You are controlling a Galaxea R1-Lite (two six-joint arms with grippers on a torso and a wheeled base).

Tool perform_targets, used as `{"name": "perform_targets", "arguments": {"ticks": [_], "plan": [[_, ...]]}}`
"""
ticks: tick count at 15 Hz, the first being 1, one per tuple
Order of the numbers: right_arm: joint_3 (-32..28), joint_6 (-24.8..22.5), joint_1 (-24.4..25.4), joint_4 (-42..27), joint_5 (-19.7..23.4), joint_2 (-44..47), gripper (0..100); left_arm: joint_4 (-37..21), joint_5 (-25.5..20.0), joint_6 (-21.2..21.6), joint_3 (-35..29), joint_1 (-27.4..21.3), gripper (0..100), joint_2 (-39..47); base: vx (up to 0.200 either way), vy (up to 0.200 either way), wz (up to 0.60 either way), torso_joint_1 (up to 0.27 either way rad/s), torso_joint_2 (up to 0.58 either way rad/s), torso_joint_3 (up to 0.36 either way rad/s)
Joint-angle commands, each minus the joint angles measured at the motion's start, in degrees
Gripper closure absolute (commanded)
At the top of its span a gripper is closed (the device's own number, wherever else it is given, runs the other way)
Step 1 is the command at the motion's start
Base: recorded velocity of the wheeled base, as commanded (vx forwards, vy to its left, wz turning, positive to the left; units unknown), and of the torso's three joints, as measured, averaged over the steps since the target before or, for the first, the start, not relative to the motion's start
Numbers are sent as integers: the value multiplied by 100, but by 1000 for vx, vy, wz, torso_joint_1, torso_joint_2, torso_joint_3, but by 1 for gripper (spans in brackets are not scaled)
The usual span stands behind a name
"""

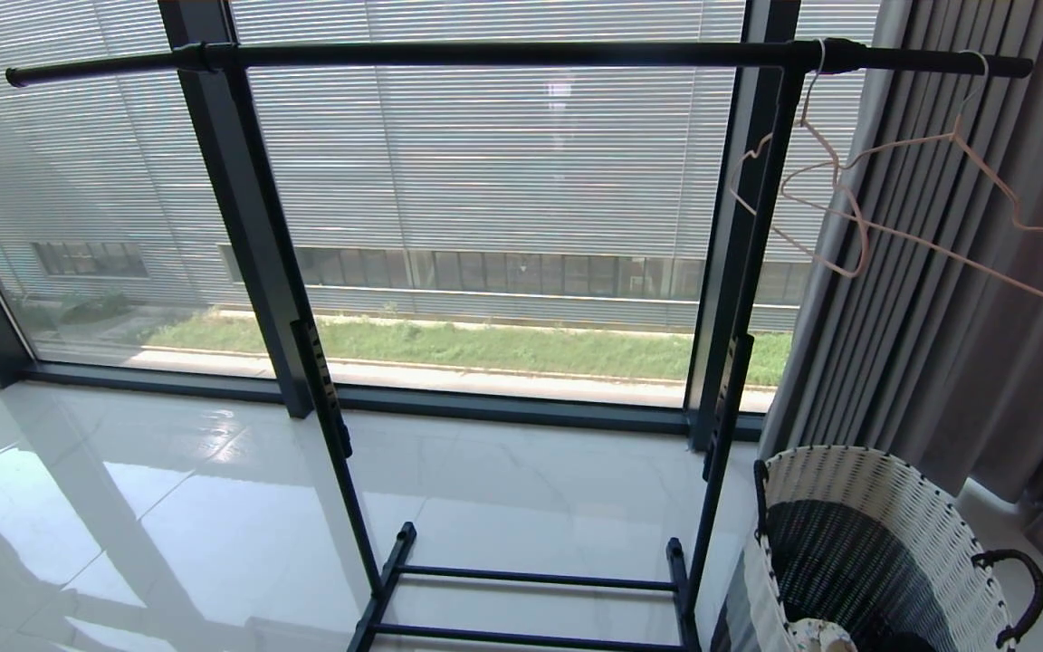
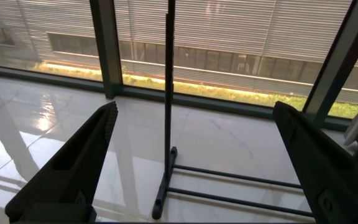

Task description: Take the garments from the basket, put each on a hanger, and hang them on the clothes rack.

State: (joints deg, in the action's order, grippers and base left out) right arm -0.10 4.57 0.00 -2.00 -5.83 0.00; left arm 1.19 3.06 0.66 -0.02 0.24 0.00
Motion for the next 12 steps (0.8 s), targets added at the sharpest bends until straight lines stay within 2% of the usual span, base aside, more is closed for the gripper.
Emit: {"name": "perform_targets", "arguments": {"ticks": [1, 3, 5, 6, 7, 8, 9, 10, 12], "plan": [[1, 0, 0, 7, -6, 0, 0, 4, 2, -4, 2, 2, 0, 0, 0, 0, 0, 0, 0, 0], [1, -123, 0, 59, 11, 0, 0, 4, 2, 4, 2, 2, 0, 0, 0, 0, 0, 0, 0, 0], [-878, -79, 79, -37, 486, 360, 0, 4, 2, -4, 2, 2, 0, 0, 0, 0, 0, 0, 0, 0], [-1265, -229, 149, -345, 460, 773, 0, 4, 2, 4, 2, 2, 0, 0, 0, 0, 0, 0, 0, 0], [-1353, -651, 158, -582, 442, 967, 0, 4, 2, 4, 2, 2, 0, 0, 0, 0, 0, 0, 0, 0], [-1159, -1134, 97, -758, 310, 905, 0, 4, 2, -4, 2, 2, 0, 0, 0, 0, 0, 0, 0, 0], [-975, -1600, 88, -776, -59, 668, 0, 4, 2, -4, 2, 2, 0, 0, 0, 0, 0, 0, 0, 0], [-957, -1863, 211, -776, -103, 448, 0, 4, 2, -4, 2, 2, 0, 0, 0, 0, 0, 0, 0, 0], [-975, -2022, 193, -767, -94, 369, 0, 4, 2, -4, 2, 2, 0, 0, 0, 0, 0, 0, 0, 0]]}}
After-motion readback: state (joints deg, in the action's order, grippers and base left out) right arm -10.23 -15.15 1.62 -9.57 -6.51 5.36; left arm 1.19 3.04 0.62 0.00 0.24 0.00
